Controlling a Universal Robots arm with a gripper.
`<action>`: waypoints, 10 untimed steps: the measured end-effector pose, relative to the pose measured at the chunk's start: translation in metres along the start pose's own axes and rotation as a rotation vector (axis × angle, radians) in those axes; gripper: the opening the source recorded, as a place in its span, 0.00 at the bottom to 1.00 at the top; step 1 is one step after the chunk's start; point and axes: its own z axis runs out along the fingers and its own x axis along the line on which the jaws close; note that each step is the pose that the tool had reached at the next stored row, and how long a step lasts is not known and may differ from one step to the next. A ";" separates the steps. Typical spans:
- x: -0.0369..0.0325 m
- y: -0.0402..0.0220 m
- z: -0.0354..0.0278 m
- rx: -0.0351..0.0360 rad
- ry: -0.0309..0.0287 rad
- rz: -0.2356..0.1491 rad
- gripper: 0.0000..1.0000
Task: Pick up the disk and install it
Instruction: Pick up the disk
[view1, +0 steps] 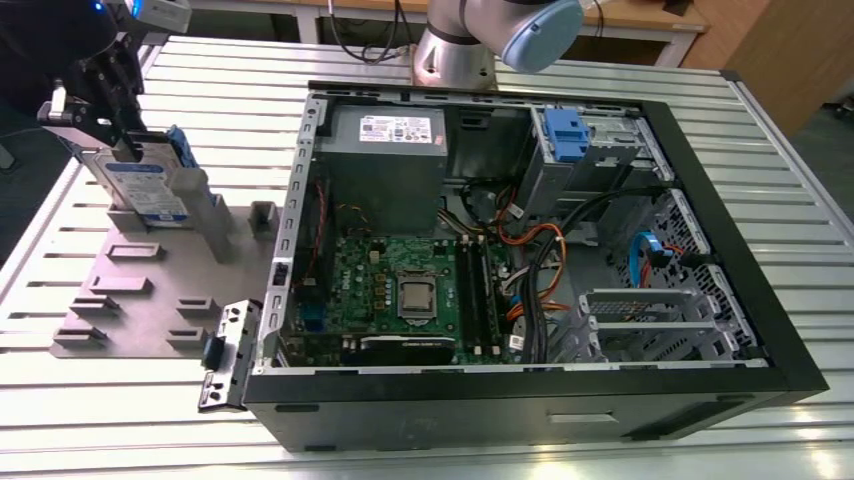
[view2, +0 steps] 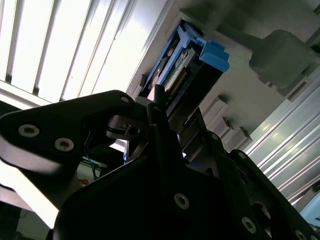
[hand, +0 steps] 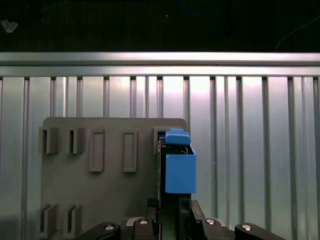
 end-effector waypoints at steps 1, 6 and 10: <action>0.0000 0.0000 0.0000 0.0000 0.0000 0.000 0.35; 0.0000 0.0000 0.0000 0.0000 0.0000 -0.001 0.35; 0.0000 0.0000 0.0001 -0.0002 0.0002 -0.008 0.35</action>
